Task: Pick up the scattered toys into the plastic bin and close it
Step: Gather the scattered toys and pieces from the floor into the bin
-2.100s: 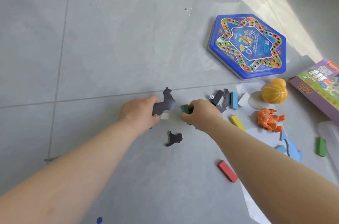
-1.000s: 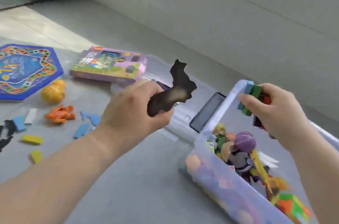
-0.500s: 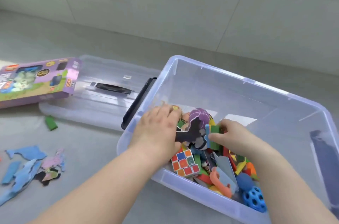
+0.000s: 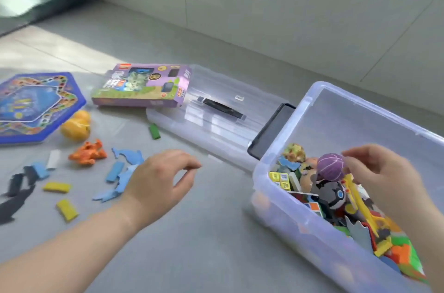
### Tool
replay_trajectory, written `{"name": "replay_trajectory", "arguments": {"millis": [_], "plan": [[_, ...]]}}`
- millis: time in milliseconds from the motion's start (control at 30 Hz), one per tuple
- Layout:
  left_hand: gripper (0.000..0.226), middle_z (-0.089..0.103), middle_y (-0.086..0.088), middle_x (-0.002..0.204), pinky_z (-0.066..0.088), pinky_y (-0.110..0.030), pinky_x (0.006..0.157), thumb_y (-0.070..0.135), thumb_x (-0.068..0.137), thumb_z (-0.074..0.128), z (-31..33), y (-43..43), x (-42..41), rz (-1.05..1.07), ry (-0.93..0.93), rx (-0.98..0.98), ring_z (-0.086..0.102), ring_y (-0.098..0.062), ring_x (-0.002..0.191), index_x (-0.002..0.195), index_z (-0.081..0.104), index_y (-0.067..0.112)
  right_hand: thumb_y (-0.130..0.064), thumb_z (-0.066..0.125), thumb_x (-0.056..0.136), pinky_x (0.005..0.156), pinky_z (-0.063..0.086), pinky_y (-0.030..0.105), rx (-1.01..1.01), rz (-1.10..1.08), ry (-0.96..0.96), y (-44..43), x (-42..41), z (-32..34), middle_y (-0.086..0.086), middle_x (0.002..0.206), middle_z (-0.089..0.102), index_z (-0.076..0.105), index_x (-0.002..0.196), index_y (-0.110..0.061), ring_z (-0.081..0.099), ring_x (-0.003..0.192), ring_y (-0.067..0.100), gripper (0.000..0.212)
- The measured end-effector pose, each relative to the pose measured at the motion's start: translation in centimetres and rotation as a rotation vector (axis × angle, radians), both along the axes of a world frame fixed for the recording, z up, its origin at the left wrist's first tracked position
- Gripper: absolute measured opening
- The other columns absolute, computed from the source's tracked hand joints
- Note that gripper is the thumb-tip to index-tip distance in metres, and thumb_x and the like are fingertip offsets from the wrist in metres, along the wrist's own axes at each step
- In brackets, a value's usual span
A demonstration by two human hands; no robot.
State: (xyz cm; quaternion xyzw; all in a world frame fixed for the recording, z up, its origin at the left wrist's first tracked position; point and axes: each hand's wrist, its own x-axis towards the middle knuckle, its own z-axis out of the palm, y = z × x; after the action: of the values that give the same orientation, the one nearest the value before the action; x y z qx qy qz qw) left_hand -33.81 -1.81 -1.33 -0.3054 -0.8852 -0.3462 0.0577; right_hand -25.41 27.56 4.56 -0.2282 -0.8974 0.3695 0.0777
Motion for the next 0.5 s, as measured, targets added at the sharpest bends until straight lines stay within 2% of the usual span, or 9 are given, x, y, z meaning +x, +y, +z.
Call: {"name": "replay_trajectory", "arguments": {"millis": [33,100,167,200,233,300,367,433,500], "plan": [[0.023,0.068,0.008,0.069,0.04,-0.012,0.065,0.035,0.072,0.039,-0.7,-2.5,0.2,0.068,-0.078,-0.028,0.051,-0.007,0.082,0.078,0.06,0.029,-0.004,0.056,0.087,0.05,0.039,-0.003,0.004,0.019,0.05,-1.4,-0.5,0.7,-0.016,0.054,0.063,0.053,0.071,-0.034,0.056,0.056,-0.014,0.034],[0.036,0.067,0.009,0.073,0.038,-0.014,0.059,0.042,0.071,0.035,-2.2,-7.6,0.7,0.202,-0.171,-0.142,0.05,-0.006,0.083,0.075,0.066,0.024,-0.003,0.057,0.086,0.051,0.04,0.0,-0.002,0.066,0.127,-4.9,-1.6,1.9,-0.03,0.06,0.061,0.048,0.072,-0.037,0.056,0.055,-0.01,0.038],[0.016,0.058,0.015,0.079,0.038,-0.02,0.063,0.036,0.083,0.043,-3.4,-13.1,1.3,0.328,-0.349,-0.312,0.051,-0.004,0.079,0.076,0.057,0.032,-0.003,0.058,0.085,0.052,0.04,0.004,-0.001,0.166,0.134,-9.1,-2.8,2.5,-0.021,0.062,0.062,0.045,0.073,-0.037,0.055,0.056,-0.001,0.039],[0.016,0.054,0.017,0.08,0.037,-0.02,0.064,0.028,0.088,0.046,-4.1,-15.8,1.8,0.407,-0.422,-0.353,0.051,-0.005,0.082,0.075,0.05,0.037,-0.003,0.058,0.084,0.052,0.039,0.005,0.014,0.237,0.113,-11.6,-3.6,2.5,-0.013,0.062,0.061,0.045,0.073,-0.037,0.053,0.058,0.003,0.038],[0.021,0.053,0.015,0.082,0.036,-0.021,0.066,0.023,0.089,0.048,-4.8,-18.4,2.4,0.494,-0.489,-0.375,0.051,-0.009,0.086,0.074,0.047,0.038,-0.005,0.059,0.084,0.052,0.038,0.006,0.045,0.328,0.073,-14.2,-4.4,2.2,-0.01,0.064,0.06,0.045,0.072,-0.037,0.052,0.061,0.007,0.037],[0.017,0.058,0.008,0.09,0.035,-0.024,0.07,0.019,0.09,0.048,-6.3,-23.5,3.9,0.671,-0.583,-0.339,0.054,-0.015,0.091,0.08,0.053,0.032,-0.009,0.058,0.084,0.053,0.037,0.011,0.16,0.538,-0.046,-19.5,-6.2,1.2,-0.012,0.067,0.058,0.047,0.074,-0.038,0.05,0.056,0.013,0.032],[0.017,0.062,-0.001,0.108,0.038,-0.026,0.076,0.015,0.09,0.048,-7.9,-27.8,5.7,0.843,-0.644,-0.32,0.054,-0.02,0.098,0.099,0.061,0.022,-0.012,0.054,0.087,0.057,0.035,0.013,0.296,0.73,-0.195,-24.5,-8.0,-0.3,-0.014,0.076,0.055,0.054,0.088,-0.032,0.046,0.059,0.005,0.02],[0.03,0.055,-0.008,0.126,0.04,-0.032,0.09,0.012,0.088,0.05,-9.3,-31.2,7.5,0.966,-0.683,-0.294,0.05,-0.027,0.115,0.117,0.057,0.012,-0.015,0.049,0.09,0.062,0.036,0.015,0.47,0.877,-0.359,-28.8,-9.3,-1.7,-0.008,0.099,0.056,0.056,0.11,-0.022,0.048,0.072,0.004,0.023],[0.044,0.042,-0.01,0.14,0.035,-0.037,0.1,0.012,0.087,0.053,-9.7,-33.6,9.2,1.068,-0.73,-0.275,0.039,-0.029,0.127,0.13,0.046,0.01,-0.018,0.044,0.092,0.077,0.039,0.022,0.688,0.992,-0.537,-32.1,-9.8,-2.8,-0.002,0.121,0.053,0.05,0.122,-0.022,0.053,0.099,0.015,0.03]]}}
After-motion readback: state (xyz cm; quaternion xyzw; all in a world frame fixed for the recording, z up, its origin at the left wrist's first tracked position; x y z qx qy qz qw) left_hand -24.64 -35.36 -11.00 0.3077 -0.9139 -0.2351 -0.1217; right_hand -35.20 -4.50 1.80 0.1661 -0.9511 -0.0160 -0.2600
